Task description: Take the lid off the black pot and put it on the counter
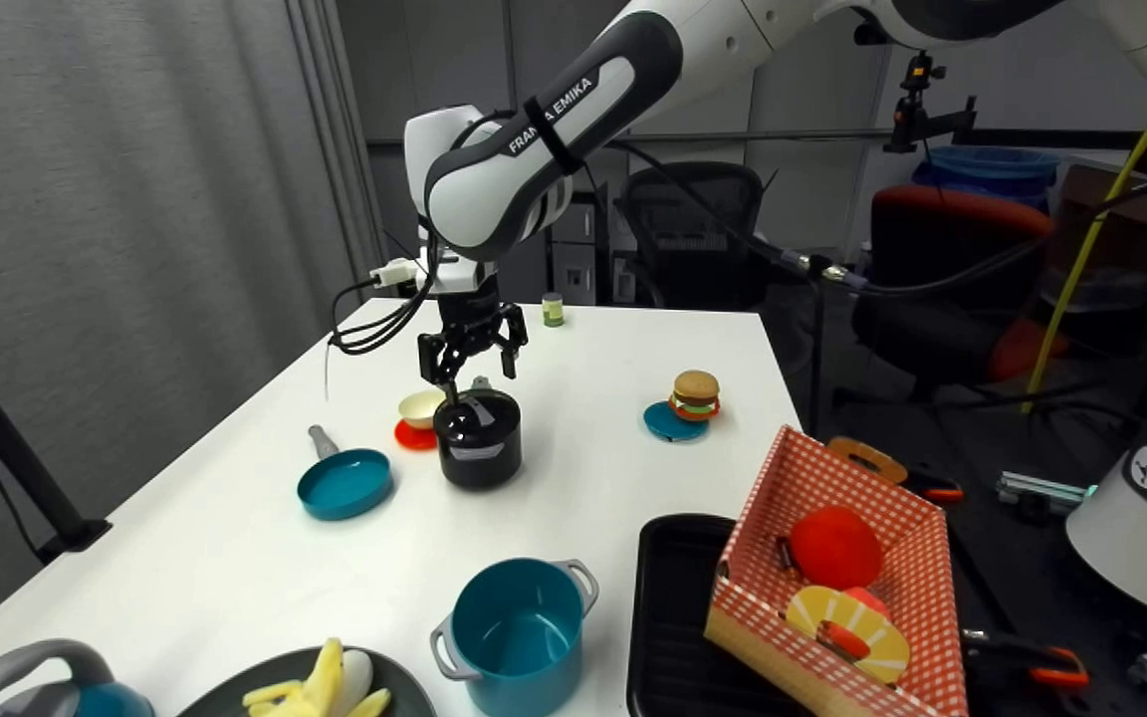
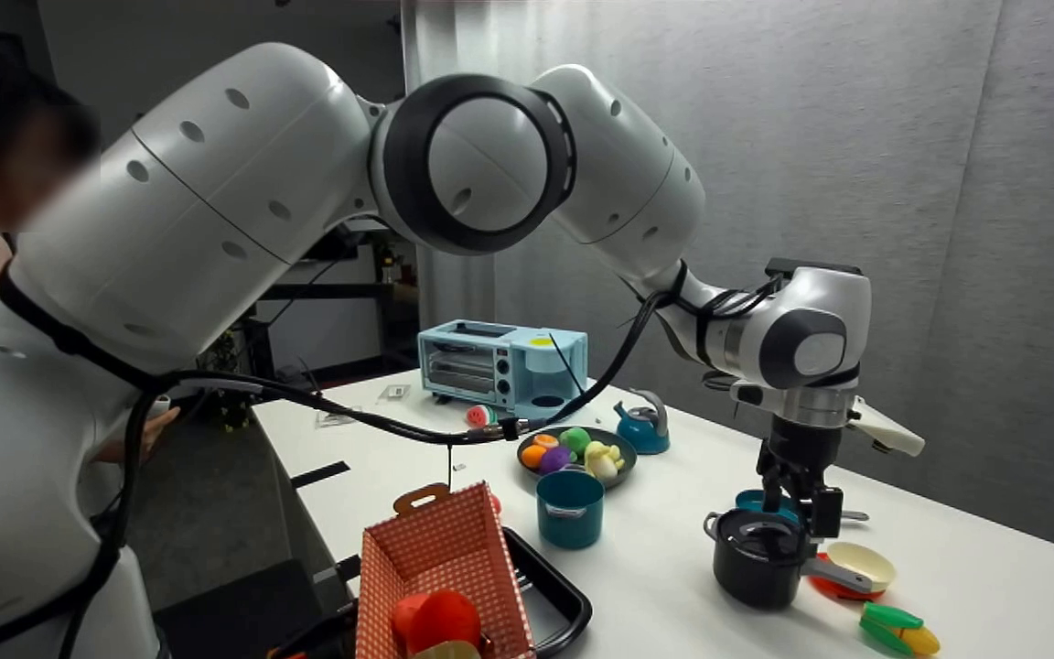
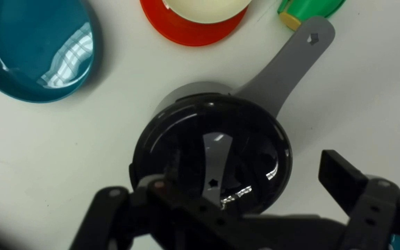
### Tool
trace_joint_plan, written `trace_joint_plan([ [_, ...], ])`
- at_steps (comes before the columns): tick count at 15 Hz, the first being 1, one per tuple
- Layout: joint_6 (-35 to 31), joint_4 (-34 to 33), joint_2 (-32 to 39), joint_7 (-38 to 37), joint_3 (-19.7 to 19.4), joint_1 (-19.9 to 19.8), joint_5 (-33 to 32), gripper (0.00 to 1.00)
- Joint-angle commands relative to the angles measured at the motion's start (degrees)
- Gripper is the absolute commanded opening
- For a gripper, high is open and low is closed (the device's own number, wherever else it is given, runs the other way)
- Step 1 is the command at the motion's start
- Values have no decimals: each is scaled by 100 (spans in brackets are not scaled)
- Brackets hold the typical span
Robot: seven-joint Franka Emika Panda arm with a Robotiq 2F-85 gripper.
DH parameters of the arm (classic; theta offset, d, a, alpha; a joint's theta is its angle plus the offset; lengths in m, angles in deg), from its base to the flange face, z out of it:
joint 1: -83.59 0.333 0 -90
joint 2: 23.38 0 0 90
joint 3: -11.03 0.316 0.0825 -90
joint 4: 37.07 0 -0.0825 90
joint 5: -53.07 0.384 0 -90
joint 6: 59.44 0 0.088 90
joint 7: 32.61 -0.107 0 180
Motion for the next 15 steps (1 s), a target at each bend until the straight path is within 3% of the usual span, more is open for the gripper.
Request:
trace_joint_plan([
  [1, 82, -253, 188, 201, 108, -155, 229, 100],
  [7, 98, -239, 238, 166, 103, -131, 195, 100],
  [8, 205, -372, 288, 82, 113, -59, 193, 90],
  [9, 225, -383, 299, 66, 117, -49, 189, 74],
  [12, 227, -362, 310, 92, 137, -77, 189, 49],
  [15, 299, -396, 325, 94, 143, -113, 218, 44],
])
